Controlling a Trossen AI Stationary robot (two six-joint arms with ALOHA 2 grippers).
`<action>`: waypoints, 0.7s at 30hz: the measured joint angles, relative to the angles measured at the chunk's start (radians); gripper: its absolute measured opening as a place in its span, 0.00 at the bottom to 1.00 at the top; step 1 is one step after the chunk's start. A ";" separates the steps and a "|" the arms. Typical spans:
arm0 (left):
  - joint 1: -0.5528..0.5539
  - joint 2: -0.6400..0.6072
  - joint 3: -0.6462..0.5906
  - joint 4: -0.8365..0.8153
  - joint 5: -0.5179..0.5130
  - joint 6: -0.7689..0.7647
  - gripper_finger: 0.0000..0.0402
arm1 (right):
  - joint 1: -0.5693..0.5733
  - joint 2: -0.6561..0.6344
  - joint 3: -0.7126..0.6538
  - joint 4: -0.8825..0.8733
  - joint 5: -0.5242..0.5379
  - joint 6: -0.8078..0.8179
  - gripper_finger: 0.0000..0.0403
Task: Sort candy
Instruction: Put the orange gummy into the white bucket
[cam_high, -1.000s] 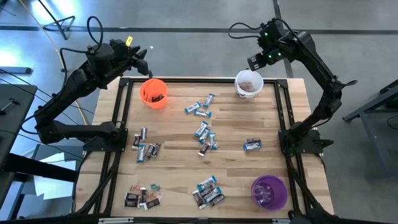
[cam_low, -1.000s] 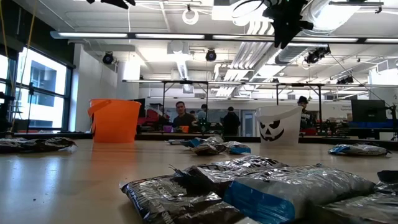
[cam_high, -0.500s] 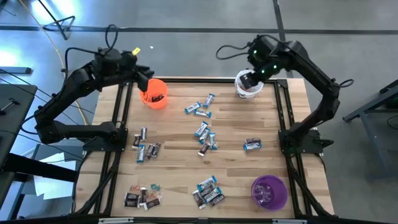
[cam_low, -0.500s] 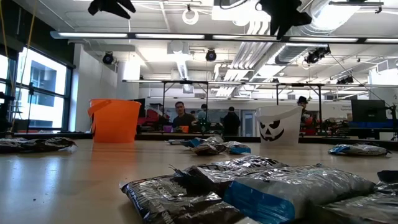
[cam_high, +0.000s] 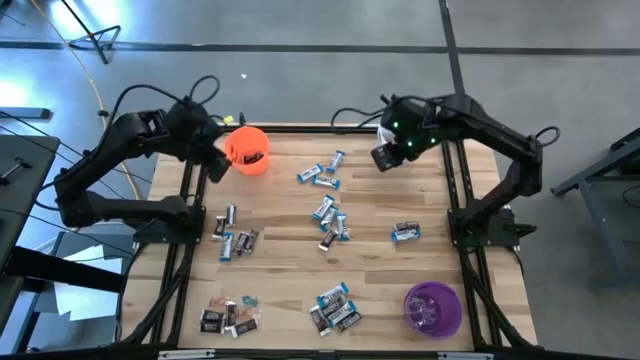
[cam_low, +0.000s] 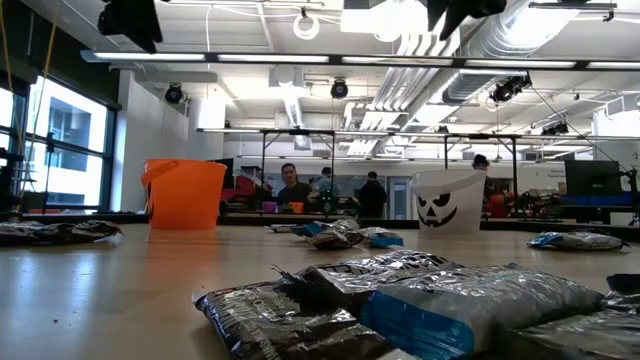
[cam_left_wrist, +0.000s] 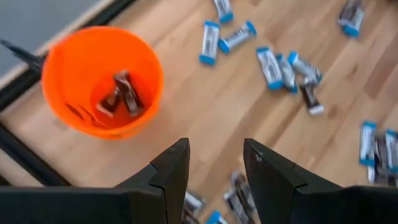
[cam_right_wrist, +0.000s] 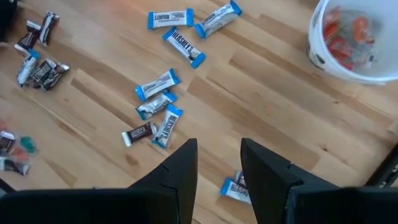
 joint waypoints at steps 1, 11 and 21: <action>-0.016 -0.003 0.000 -0.009 0.003 -0.007 0.35 | 0.016 0.000 0.000 0.000 0.009 0.015 0.29; -0.268 -0.022 -0.025 -0.046 0.071 -0.285 0.35 | 0.171 0.000 0.000 0.000 0.045 0.026 0.29; -0.681 -0.022 -0.193 -0.010 0.081 -0.855 0.35 | 0.335 0.000 0.000 0.000 0.042 -0.051 0.29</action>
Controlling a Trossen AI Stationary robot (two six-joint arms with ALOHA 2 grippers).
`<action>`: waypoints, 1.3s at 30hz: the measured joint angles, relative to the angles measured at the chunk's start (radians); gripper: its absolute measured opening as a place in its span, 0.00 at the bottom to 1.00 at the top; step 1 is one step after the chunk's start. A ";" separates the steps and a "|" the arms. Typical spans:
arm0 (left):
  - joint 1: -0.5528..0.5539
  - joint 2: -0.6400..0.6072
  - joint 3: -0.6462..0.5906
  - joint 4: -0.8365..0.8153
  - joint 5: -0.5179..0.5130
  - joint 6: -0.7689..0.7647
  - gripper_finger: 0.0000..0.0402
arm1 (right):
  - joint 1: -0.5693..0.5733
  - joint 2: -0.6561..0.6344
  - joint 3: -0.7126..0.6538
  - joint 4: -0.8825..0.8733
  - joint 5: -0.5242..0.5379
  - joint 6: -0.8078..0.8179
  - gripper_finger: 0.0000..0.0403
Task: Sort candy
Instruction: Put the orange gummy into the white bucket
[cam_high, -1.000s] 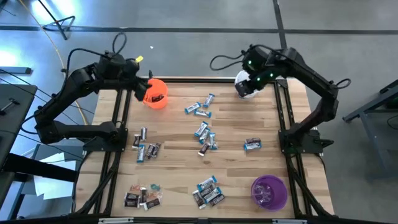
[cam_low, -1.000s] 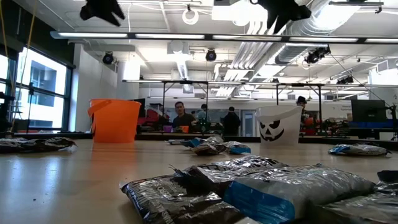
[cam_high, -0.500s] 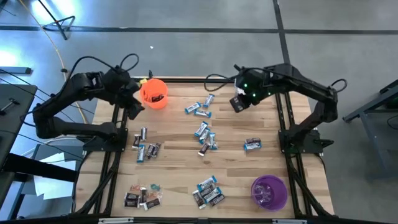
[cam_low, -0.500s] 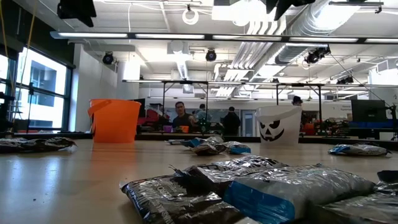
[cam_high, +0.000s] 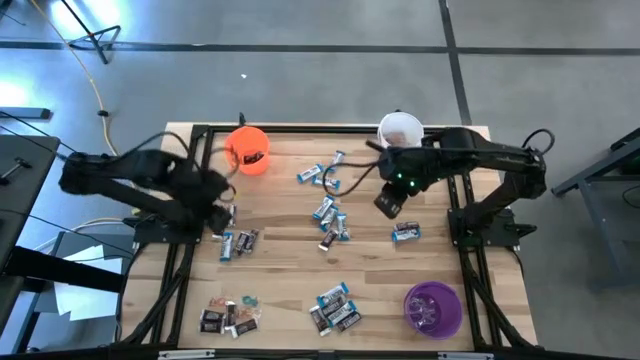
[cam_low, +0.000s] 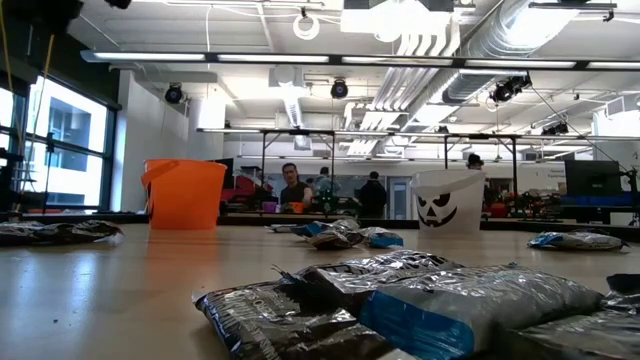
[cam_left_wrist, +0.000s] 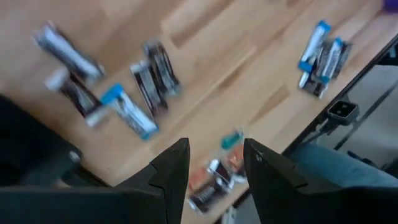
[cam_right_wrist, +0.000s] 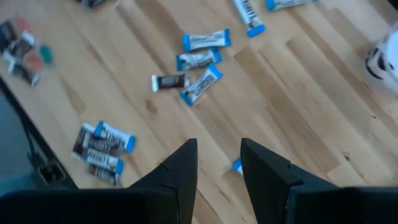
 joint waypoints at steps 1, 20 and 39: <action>-0.040 0.003 -0.013 0.012 -0.005 -0.055 0.35 | 0.016 0.000 0.000 0.000 0.000 -0.009 0.29; -0.634 0.309 -0.089 0.194 -0.101 -0.268 0.35 | 0.129 0.000 0.000 0.000 0.000 -0.093 0.29; -0.769 0.536 -0.089 0.204 0.008 -0.425 0.35 | 0.129 0.000 0.000 0.000 0.048 0.062 0.29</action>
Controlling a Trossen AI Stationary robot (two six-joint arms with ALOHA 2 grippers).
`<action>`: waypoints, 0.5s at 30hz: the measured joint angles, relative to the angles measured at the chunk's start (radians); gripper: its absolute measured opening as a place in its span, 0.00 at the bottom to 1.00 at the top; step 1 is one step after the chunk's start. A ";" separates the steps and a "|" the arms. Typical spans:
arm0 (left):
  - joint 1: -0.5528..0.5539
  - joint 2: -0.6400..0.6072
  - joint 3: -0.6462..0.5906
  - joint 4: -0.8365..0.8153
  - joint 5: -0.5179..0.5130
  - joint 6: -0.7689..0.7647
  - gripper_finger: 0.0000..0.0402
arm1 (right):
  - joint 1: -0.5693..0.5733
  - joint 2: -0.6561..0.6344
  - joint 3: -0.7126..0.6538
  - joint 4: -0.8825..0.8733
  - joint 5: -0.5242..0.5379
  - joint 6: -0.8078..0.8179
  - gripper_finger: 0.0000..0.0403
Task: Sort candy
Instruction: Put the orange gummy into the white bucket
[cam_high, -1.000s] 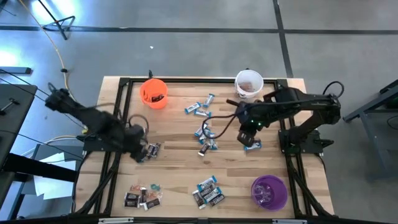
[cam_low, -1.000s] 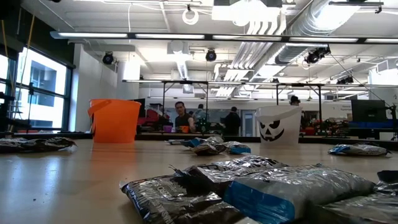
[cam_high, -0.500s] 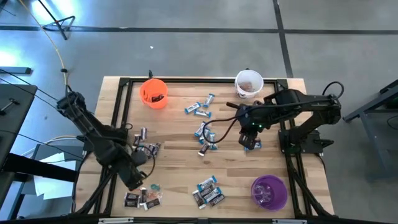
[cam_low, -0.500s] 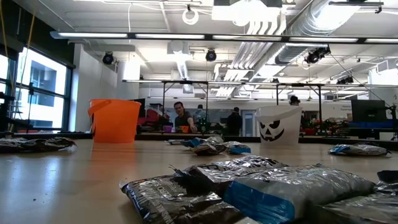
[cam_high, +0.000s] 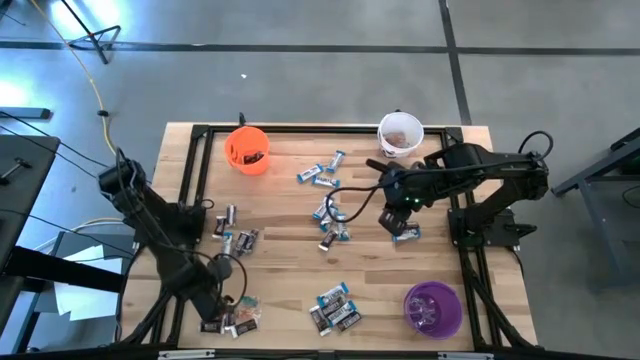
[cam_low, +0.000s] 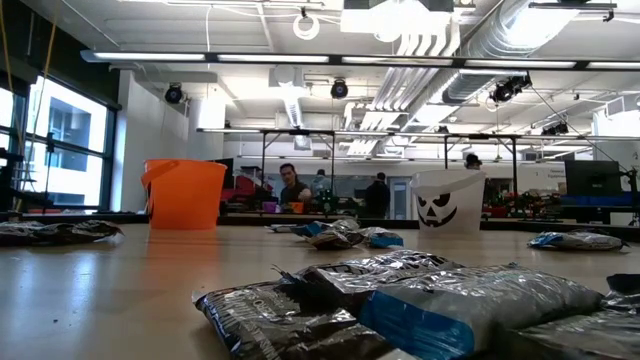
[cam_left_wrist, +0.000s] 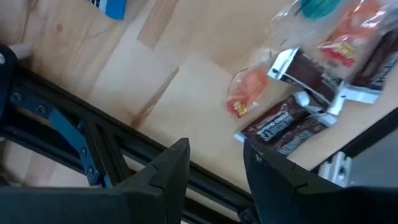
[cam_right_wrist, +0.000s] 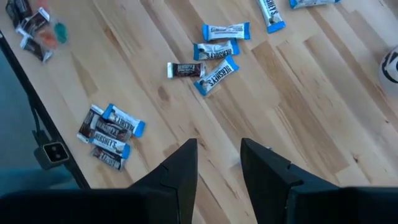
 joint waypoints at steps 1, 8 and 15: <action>-0.006 0.009 0.000 0.006 0.000 0.001 0.35 | 0.000 0.000 0.000 0.000 0.000 0.008 0.29; -0.031 0.081 0.000 0.146 0.000 0.051 0.35 | 0.000 0.000 0.000 0.000 0.002 0.053 0.29; -0.055 0.168 0.000 0.169 0.000 0.066 0.35 | 0.000 0.000 0.000 0.000 -0.005 0.111 0.29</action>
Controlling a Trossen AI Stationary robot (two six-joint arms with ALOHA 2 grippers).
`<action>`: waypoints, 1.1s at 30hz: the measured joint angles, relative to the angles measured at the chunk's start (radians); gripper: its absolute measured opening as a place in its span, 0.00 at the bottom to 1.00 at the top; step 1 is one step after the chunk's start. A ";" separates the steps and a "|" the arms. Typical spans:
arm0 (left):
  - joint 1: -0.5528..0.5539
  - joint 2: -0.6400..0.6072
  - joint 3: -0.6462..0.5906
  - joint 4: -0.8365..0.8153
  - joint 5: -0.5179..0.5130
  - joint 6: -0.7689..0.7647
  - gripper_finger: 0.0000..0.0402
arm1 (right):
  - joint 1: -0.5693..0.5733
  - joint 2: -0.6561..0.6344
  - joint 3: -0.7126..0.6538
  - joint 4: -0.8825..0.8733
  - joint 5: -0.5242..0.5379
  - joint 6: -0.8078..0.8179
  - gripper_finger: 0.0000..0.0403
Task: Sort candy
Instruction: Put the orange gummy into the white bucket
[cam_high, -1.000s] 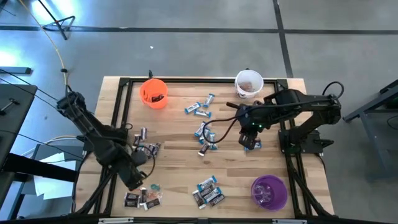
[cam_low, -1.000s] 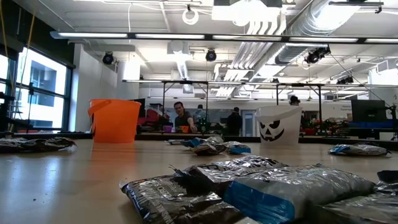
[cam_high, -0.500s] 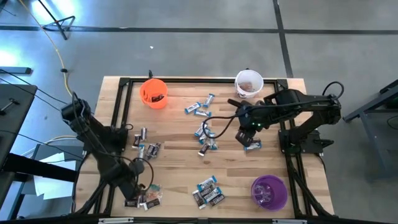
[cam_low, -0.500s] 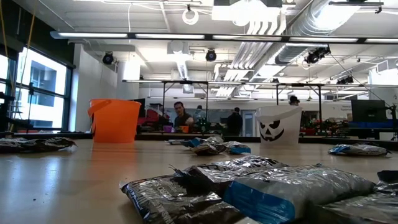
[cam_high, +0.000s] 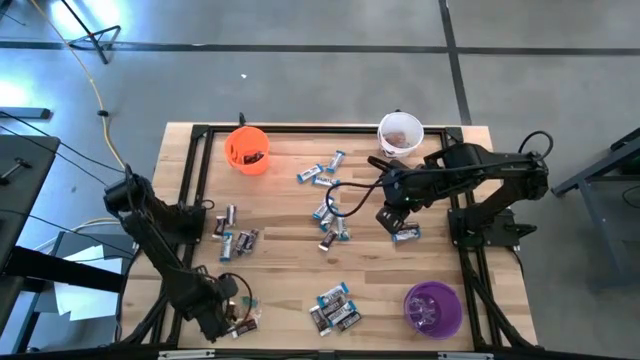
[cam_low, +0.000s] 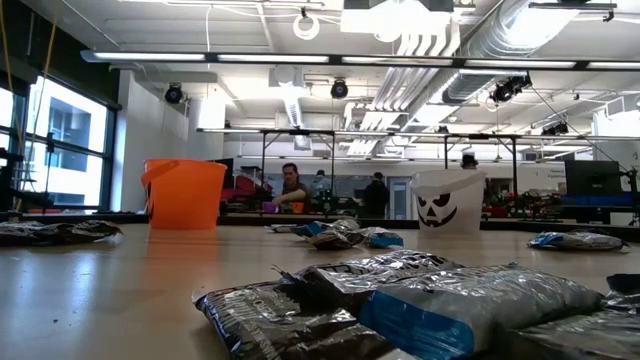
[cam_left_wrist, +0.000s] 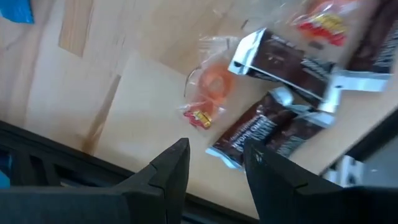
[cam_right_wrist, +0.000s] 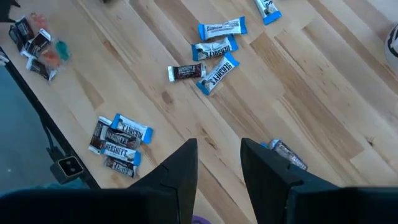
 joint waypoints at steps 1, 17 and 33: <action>-0.002 0.013 0.000 -0.001 0.000 0.011 0.35 | 0.000 0.000 0.000 0.000 -0.001 0.000 0.29; 0.078 0.208 0.005 0.006 -0.025 0.120 0.35 | 0.000 0.000 0.000 0.000 -0.037 -0.065 0.29; 0.123 0.199 0.001 0.008 0.046 0.085 0.09 | 0.000 0.000 0.000 0.000 -0.044 -0.113 0.29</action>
